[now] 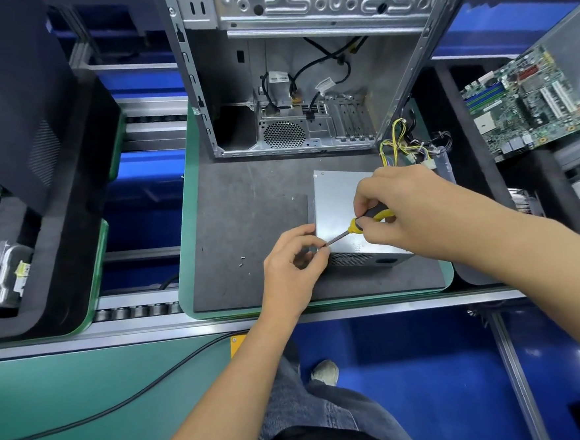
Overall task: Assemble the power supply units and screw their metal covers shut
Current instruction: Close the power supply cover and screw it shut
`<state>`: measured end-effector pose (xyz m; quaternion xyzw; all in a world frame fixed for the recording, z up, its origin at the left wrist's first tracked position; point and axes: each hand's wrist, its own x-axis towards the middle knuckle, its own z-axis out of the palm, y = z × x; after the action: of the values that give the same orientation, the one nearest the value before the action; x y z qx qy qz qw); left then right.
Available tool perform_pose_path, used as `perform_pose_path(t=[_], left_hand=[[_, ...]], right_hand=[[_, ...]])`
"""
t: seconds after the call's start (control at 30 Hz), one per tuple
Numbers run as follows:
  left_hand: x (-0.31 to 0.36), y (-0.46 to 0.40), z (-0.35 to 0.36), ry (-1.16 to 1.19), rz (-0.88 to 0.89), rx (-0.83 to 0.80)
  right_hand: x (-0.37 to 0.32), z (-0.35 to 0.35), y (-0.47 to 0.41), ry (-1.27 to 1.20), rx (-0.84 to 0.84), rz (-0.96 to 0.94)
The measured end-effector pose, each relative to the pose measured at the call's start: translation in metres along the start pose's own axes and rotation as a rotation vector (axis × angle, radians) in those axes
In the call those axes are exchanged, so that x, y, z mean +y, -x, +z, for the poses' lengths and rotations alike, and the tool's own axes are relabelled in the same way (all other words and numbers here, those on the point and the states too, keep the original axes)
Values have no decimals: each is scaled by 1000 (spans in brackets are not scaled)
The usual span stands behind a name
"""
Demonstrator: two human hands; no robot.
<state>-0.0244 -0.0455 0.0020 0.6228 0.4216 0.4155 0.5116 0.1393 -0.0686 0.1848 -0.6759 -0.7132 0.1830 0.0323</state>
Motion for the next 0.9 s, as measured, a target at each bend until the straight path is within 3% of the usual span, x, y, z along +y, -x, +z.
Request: perform_pose_path(t=[0.57, 0.73, 0.9], left_hand=[[5, 1, -2, -16, 8, 11], [5, 2, -2, -14, -1, 10], [5, 1, -3, -25, -16, -13]], right_hand=[[-11, 2, -11, 46, 118, 124], [-17, 7, -10, 290, 124, 92], [-21, 8, -18, 261, 48, -17]])
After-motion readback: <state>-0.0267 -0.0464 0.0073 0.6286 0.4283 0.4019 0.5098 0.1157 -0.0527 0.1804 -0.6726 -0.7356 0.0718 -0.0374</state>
